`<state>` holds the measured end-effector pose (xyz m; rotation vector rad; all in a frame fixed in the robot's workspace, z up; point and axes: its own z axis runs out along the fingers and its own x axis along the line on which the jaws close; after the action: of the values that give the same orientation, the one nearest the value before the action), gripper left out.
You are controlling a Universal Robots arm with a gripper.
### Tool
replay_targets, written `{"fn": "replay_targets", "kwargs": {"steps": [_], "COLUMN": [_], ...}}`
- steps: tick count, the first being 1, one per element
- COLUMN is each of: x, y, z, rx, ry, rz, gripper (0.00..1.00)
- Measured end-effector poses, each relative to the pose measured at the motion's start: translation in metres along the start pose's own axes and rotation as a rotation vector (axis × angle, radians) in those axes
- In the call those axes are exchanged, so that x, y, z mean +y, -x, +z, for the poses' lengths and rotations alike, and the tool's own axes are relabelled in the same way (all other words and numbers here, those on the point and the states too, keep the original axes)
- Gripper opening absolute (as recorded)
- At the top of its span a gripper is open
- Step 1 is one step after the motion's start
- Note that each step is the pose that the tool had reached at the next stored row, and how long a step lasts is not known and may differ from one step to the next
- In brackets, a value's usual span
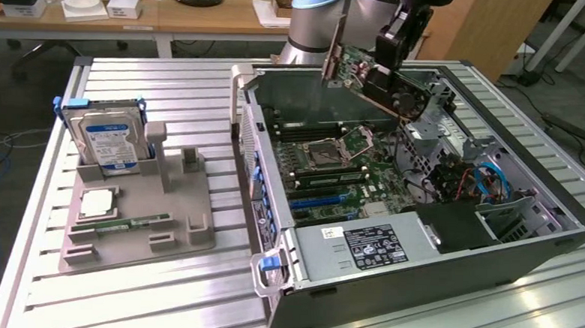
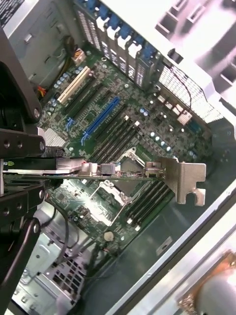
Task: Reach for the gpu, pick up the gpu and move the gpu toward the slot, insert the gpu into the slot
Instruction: 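Insert the gpu into the slot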
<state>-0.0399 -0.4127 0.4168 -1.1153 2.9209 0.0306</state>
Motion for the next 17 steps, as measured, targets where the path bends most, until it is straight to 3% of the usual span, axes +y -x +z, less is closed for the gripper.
{"fn": "replay_targets", "kwargs": {"steps": [17], "x": [-0.0001], "y": [-0.0001], "z": [0.0032], "rx": [0.0021], "ry": [0.0047], "rz": [-0.283], "gripper": [0.26]}}
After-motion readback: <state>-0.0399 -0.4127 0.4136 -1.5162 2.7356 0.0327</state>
